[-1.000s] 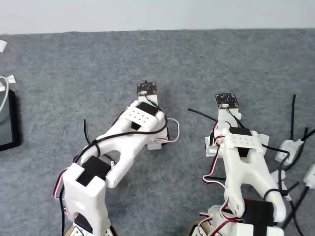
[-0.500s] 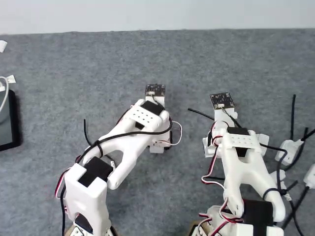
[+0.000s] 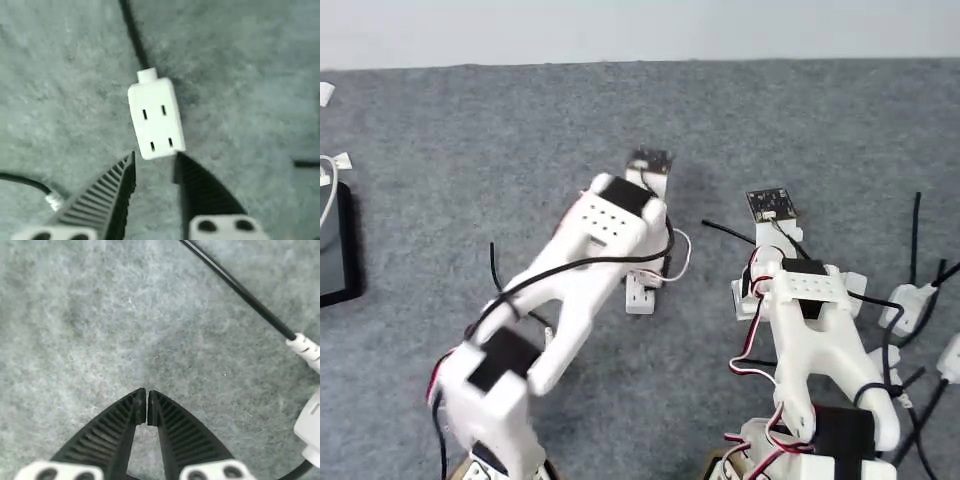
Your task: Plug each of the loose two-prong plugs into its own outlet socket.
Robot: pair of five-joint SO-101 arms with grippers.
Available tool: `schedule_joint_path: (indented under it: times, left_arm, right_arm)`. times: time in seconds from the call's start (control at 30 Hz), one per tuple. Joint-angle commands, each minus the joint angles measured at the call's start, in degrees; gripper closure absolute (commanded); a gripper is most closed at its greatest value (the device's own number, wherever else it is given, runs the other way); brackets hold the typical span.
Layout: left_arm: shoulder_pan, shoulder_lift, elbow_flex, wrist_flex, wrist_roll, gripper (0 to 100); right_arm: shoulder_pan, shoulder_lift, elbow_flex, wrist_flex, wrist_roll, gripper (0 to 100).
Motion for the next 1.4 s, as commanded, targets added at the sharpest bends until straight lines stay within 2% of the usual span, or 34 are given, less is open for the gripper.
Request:
schedule_joint_path:
  times: [0.0,0.17,0.47,0.53,0.67,0.77,0.93,1.03,1.13,1.37]
  left_arm:
    - [-1.2,-14.6,-2.9,2.9,-6.6,96]
    - [-7.9,-29.3,1.5,4.0,-9.8,96]
    - [-31.6,-47.3,29.1,-10.5,-16.8,96]
    - [-36.9,-52.0,37.1,-14.5,-18.8,96]
    - [-45.5,-60.0,54.1,-23.6,-21.6,96]
    - [-50.4,-63.1,62.4,-27.8,-23.6,95]
    - [-56.6,-61.7,64.2,-28.3,-24.8,95]
    - [-59.8,-59.3,65.0,-33.1,-24.6,95]
    - [-60.7,-54.9,65.6,-39.2,-24.6,95]
    - [-63.5,-42.8,58.5,-40.1,-24.5,95]
  right_arm:
    - [-1.7,0.1,-3.1,-0.2,0.7,98.3]
    - [-2.5,0.0,-3.0,-0.2,0.7,98.6]
    - [-3.9,-0.7,-3.4,1.2,0.2,98.7]
    - [-7.2,-1.6,-4.1,2.9,-0.5,98.7]
    - [-18.6,-4.4,-6.7,8.0,-5.4,98.7]
    - [-26.8,-5.1,-9.1,10.0,-6.8,98.4]
    - [-39.9,-5.1,-11.9,10.1,-6.9,98.3]
    - [-45.9,-5.1,-13.7,8.4,-7.1,98.3]
    - [-49.5,-4.2,-14.5,3.7,-7.0,98.3]
    - [-57.0,11.3,-26.1,1.2,-12.2,98.3]
